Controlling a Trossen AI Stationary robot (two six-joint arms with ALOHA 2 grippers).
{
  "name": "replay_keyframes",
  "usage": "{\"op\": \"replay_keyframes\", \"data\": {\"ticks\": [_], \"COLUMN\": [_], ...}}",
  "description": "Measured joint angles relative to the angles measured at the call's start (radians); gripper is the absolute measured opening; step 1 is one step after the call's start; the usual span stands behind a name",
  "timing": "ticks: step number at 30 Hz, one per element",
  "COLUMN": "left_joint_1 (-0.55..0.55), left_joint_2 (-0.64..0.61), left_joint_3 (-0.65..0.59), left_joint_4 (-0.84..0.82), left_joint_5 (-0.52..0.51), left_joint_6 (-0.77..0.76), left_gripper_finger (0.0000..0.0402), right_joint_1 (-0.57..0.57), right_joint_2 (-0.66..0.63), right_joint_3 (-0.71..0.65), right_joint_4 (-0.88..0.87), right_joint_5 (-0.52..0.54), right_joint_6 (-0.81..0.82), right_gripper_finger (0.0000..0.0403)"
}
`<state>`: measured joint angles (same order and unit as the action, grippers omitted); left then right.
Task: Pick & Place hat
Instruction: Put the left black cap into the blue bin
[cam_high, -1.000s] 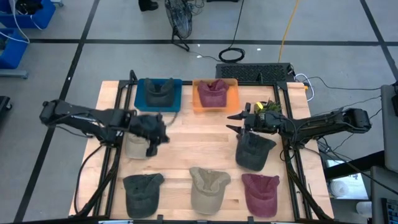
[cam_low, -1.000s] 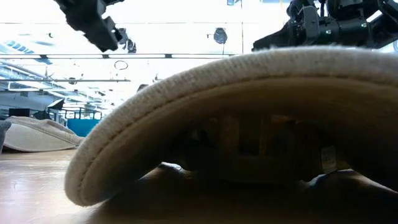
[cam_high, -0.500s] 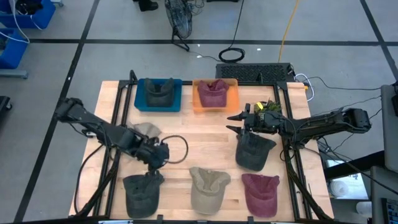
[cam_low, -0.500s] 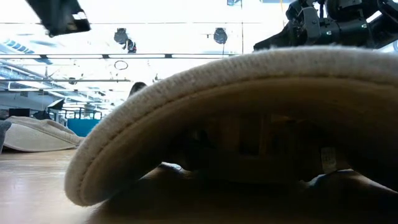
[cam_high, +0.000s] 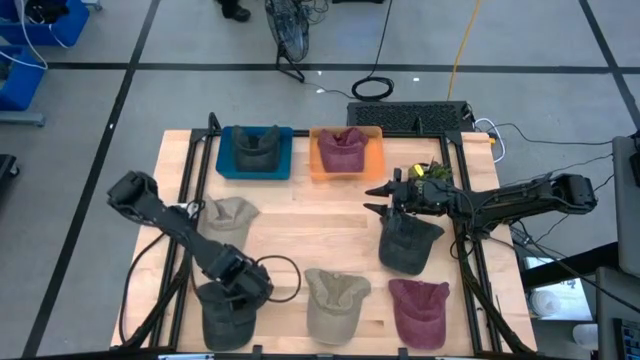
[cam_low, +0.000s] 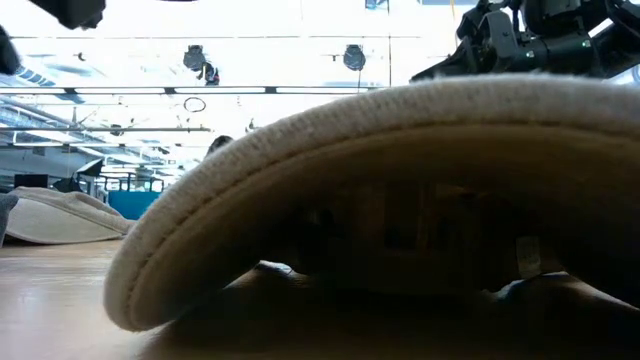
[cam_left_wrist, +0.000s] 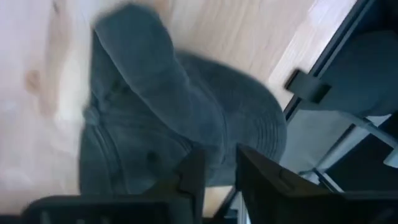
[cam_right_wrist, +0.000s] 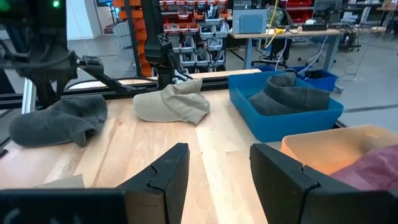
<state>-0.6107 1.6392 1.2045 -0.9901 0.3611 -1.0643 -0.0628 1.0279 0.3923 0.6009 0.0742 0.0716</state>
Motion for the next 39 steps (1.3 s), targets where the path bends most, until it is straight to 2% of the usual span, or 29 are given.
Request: {"op": "replay_keyframes", "data": {"ticks": [8,13,16,26,39], "left_joint_1": [-0.049,-0.104,-0.137,-0.178,-0.204], "left_joint_2": [0.043,0.042,0.041,0.041,0.059], "left_joint_3": [0.000,0.000,0.000,0.000,-0.019], "left_joint_4": [0.020,0.051,0.057,0.051,0.058], "left_joint_5": [0.009,0.023,0.005,-0.188,-0.206], "left_joint_6": [-0.115,-0.132,-0.102,-0.074,-0.084], "left_gripper_finger": [0.0199,0.0233,0.0236,0.0213,0.0212], "right_joint_1": [0.037,0.057,0.059,0.059,0.059], "right_joint_2": [0.000,0.000,0.000,0.000,0.000], "right_joint_3": [0.000,0.000,0.000,0.000,0.000], "right_joint_4": [-0.003,0.000,0.000,0.000,-0.001], "right_joint_5": [0.000,0.002,0.002,0.003,0.003], "right_joint_6": [0.020,0.001,-0.006,-0.005,-0.005], "right_gripper_finger": [0.0155,0.0155,0.0155,0.0155,0.0155]}}
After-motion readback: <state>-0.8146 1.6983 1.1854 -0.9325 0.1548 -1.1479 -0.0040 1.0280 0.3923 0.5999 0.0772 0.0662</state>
